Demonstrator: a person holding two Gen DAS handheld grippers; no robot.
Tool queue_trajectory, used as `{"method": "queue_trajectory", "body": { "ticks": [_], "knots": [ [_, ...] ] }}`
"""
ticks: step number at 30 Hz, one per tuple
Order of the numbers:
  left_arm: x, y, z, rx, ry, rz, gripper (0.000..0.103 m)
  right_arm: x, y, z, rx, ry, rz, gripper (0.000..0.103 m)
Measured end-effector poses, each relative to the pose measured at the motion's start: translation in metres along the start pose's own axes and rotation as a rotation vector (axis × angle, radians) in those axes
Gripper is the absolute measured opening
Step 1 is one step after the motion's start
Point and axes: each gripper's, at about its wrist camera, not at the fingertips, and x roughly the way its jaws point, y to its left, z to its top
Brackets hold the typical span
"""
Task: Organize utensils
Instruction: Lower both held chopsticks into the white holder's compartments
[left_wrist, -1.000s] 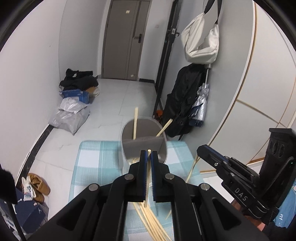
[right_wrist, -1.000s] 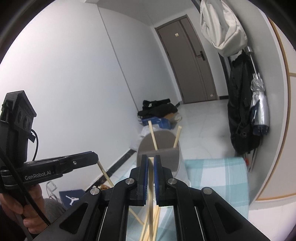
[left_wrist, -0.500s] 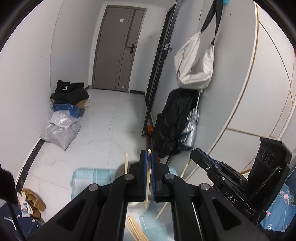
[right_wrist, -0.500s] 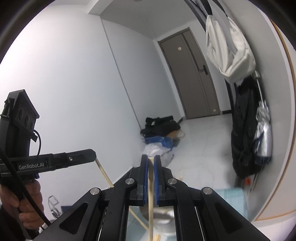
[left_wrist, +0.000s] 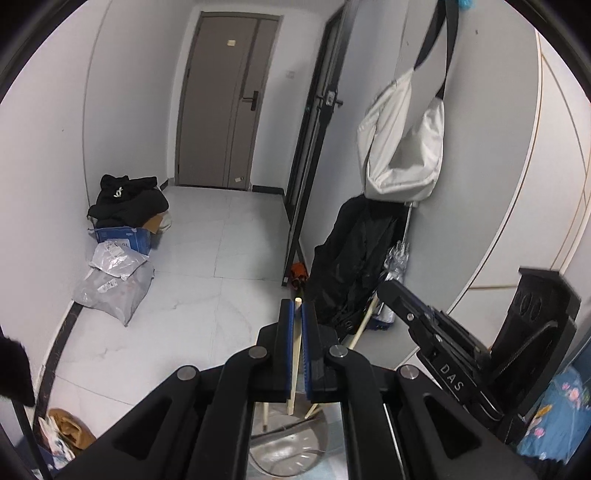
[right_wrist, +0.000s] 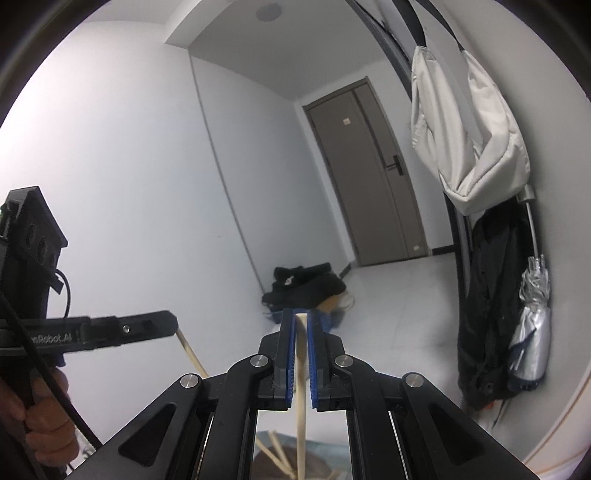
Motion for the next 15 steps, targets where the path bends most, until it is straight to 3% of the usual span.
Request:
{"method": "queue_trajectory", "body": {
  "ticks": [15],
  "knots": [
    [0.042, -0.003, -0.031, 0.134, 0.131, -0.016, 0.001, 0.021, 0.001, -0.044, -0.089, 0.037, -0.03, 0.005]
  ]
}}
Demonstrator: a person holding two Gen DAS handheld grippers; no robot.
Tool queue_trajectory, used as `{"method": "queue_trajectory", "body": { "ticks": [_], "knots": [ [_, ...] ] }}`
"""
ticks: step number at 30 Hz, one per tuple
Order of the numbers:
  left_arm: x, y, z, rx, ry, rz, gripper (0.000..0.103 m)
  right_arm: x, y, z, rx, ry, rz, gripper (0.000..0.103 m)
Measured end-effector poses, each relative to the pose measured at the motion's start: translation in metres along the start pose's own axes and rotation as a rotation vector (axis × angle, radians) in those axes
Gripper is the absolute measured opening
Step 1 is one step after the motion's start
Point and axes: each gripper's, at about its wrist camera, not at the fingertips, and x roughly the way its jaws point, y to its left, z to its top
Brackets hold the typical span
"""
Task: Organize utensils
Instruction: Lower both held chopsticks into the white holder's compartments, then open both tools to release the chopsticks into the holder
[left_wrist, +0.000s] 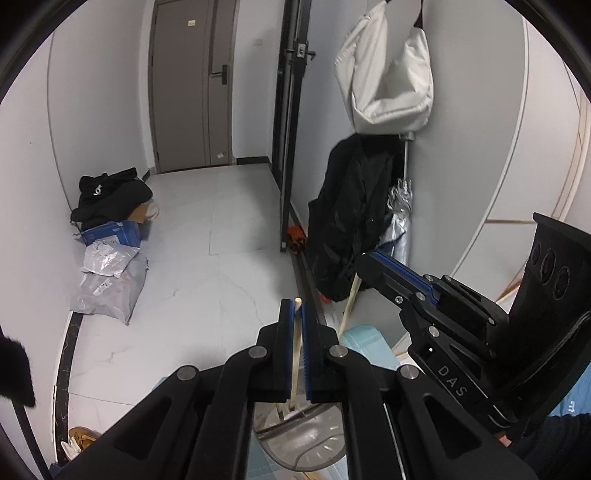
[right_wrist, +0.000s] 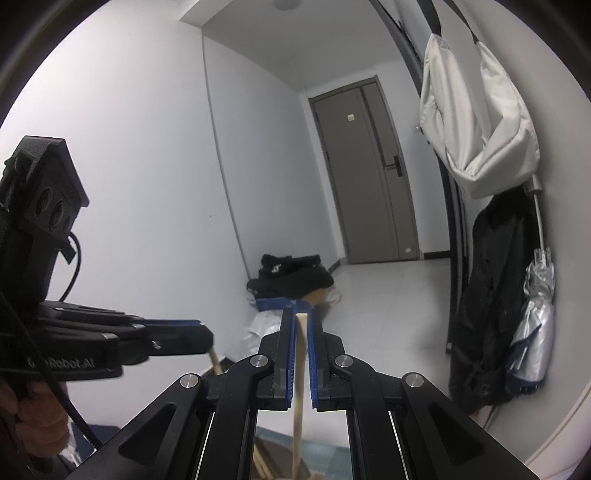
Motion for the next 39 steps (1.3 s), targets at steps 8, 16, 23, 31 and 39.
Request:
{"method": "queue_trajectory", "body": {
  "ticks": [8, 16, 23, 31, 39],
  "knots": [
    [0.004, -0.004, -0.005, -0.003, 0.035, -0.008, 0.001, -0.008, -0.002, -0.026, 0.041, 0.087, 0.032, 0.005],
    [0.011, -0.011, -0.02, 0.001, 0.077, -0.006, 0.001, -0.01, -0.002, -0.048, 0.075, 0.197, 0.072, 0.007],
    [-0.001, -0.003, -0.03, -0.064, 0.073, 0.027, 0.002, -0.02, -0.014, -0.059, 0.128, 0.264, 0.08, 0.009],
    [-0.021, -0.005, -0.052, -0.154, 0.036, 0.107, 0.029, -0.058, -0.011, -0.058, 0.142, 0.233, 0.036, 0.036],
    [-0.04, -0.013, -0.076, -0.214, -0.021, 0.166, 0.054, -0.091, 0.003, -0.061, 0.118, 0.216, 0.023, 0.05]
  ]
}}
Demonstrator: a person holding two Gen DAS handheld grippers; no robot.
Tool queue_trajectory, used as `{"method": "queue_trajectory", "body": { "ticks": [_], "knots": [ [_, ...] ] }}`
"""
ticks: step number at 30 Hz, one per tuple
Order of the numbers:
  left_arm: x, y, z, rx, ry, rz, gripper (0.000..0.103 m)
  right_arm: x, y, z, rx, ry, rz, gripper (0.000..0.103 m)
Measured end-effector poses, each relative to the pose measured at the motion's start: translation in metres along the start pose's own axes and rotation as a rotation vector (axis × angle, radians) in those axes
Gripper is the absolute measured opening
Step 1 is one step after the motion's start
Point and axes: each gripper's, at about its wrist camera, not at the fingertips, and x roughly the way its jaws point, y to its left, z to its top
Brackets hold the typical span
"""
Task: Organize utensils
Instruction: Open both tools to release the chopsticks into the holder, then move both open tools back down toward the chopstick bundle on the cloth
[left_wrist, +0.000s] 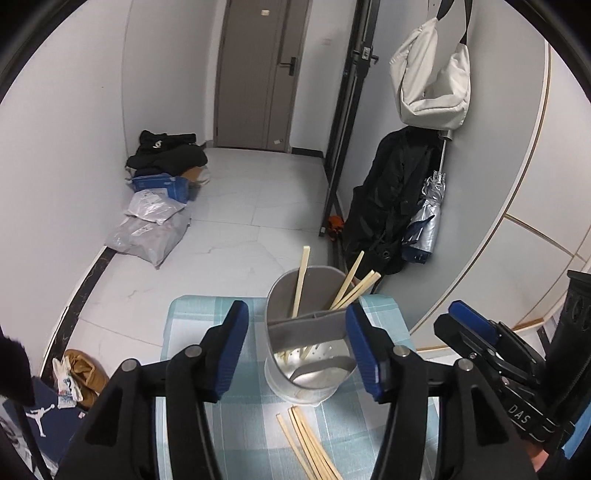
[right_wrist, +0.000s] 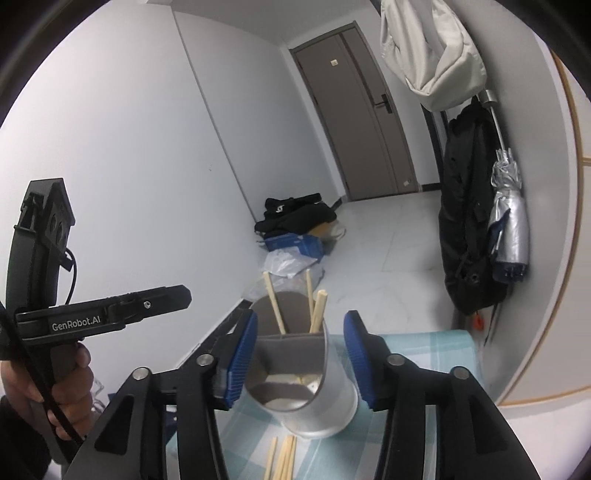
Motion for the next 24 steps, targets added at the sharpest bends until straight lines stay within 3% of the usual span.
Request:
{"method": "queue_trajectory", "body": {
  "ticks": [5, 10, 15, 24],
  "knots": [
    [-0.013, 0.001, -0.013, -0.015, -0.074, 0.095, 0.076, -0.012, 0.005, -0.006, 0.0, 0.001, -0.002, 0.059],
    [-0.016, 0.011, -0.027, -0.057, -0.09, 0.124, 0.081, -0.019, 0.013, -0.015, -0.018, 0.021, -0.009, 0.061],
    [-0.017, 0.019, -0.043, -0.096, -0.12, 0.126, 0.085, -0.026, 0.019, -0.026, -0.037, 0.005, -0.039, 0.075],
    [-0.007, 0.028, -0.073, -0.141, -0.106, 0.168, 0.085, -0.02, 0.017, -0.053, -0.028, 0.044, -0.055, 0.077]
  ]
}}
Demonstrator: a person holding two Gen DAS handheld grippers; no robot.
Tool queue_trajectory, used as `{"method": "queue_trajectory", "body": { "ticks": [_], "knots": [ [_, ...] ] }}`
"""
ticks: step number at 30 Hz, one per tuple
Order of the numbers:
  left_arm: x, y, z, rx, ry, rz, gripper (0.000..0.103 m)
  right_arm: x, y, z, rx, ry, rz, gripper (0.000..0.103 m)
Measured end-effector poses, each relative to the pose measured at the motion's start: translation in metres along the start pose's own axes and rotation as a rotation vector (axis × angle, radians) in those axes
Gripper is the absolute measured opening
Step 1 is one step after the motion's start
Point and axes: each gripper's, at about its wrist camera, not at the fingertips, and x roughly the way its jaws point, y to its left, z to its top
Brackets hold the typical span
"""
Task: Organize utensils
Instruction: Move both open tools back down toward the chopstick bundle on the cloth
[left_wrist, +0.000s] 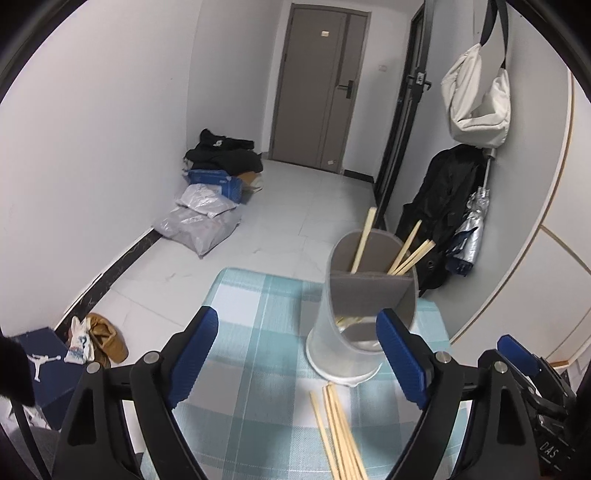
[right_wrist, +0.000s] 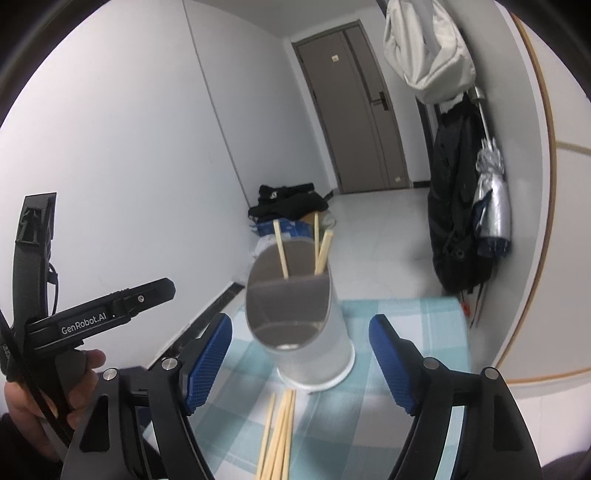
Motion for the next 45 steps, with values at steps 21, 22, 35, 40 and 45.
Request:
{"method": "queue_trajectory", "body": {
  "ticks": [21, 22, 35, 40, 45],
  "knots": [
    [0.054, 0.035, -0.041, -0.085, 0.229, -0.053, 0.085, 0.06, 0.003, -0.063, -0.084, 0.279, -0.072, 0.077],
    [0.055, 0.036, -0.042, -0.088, 0.233, -0.051, 0.085, 0.064, 0.003, -0.064, -0.092, 0.289, -0.079, 0.077],
    [0.078, 0.058, -0.038, -0.171, 0.298, -0.025, 0.085, 0.117, 0.005, -0.093, -0.168, 0.503, -0.137, 0.067],
    [0.08, 0.069, -0.035, -0.202, 0.303, -0.014, 0.085, 0.126, 0.006, -0.096, -0.186, 0.538, -0.135, 0.062],
    [0.084, 0.073, -0.038, -0.232, 0.324, 0.002, 0.085, 0.131, 0.011, -0.101, -0.182, 0.551, -0.131, 0.06]
  ]
}}
